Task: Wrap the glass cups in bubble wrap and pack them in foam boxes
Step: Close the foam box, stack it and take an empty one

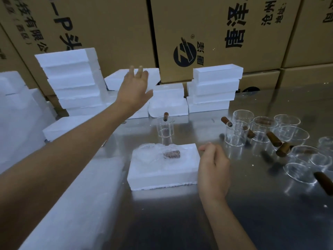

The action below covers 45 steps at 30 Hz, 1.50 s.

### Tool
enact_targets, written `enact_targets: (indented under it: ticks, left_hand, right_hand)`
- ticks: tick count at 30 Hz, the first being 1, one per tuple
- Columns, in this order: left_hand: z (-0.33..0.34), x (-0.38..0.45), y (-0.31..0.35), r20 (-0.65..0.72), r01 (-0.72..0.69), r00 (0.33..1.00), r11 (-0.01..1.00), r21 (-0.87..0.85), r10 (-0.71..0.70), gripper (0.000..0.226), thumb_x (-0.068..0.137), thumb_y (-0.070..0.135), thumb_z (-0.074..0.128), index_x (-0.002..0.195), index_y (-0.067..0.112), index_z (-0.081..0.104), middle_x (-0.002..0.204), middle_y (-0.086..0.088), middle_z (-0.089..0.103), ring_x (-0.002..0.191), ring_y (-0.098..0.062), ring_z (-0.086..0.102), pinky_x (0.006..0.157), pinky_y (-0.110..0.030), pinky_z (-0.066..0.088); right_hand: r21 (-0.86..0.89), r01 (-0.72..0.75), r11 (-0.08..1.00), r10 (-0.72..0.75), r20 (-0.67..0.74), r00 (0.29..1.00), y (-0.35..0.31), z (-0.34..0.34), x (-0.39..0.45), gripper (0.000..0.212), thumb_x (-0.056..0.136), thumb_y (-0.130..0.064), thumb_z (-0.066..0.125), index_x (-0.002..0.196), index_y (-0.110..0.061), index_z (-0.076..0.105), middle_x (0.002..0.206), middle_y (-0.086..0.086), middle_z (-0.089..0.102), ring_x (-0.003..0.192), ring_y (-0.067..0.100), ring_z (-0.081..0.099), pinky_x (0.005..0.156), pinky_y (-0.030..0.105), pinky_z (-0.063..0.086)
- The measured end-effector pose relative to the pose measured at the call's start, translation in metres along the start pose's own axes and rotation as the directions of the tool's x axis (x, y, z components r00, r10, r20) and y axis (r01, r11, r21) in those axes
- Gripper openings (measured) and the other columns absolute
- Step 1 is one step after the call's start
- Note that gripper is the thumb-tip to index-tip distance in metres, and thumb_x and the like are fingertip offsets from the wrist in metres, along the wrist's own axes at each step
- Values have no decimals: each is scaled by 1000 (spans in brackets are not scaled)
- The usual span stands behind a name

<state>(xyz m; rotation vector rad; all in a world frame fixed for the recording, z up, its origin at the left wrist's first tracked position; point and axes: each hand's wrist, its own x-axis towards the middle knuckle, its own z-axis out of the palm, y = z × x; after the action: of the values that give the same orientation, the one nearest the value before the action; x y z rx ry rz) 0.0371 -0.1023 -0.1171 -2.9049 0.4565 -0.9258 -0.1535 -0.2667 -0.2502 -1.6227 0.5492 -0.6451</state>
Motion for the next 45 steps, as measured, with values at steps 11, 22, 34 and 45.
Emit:
enact_targets:
  ticks: [11,22,34,45]
  left_hand:
    - [-93,-160,135,-91,-53,993,983,177,70,48,83,20,64,128,6,52,125,-9,59,112,-26,50,87,-36,35]
    - [-51,-177,173,142,6,990,998,-67,3,37,85,8,54,122,6,50,124,-12,56,116,-30,43,92,-39,29]
    - [-66,-150,85,194,135,978,951,-278,-83,54,104,51,27,151,26,36,157,-1,37,148,-25,23,115,-48,15]
    - [-37,-155,73,621,230,781,952,-201,-58,63,98,67,7,156,43,0,166,11,-4,154,-21,-5,117,-61,3]
  right_hand:
    - [175,34,984,-30,-26,999,-12,-16,-9,25,97,-20,43,89,-20,66,90,-11,66,84,1,58,75,28,36]
    - [372,-39,927,92,-124,988,-34,-43,6,26,91,-17,44,76,-21,64,100,9,73,99,26,65,93,43,49]
    - [322,-54,945,70,-40,997,-32,-40,2,23,94,-18,43,82,-18,63,87,-10,64,79,14,54,81,34,45]
    - [183,-167,969,120,243,963,-25,-29,-3,25,94,-33,45,94,-15,61,100,4,67,96,26,61,87,42,50]
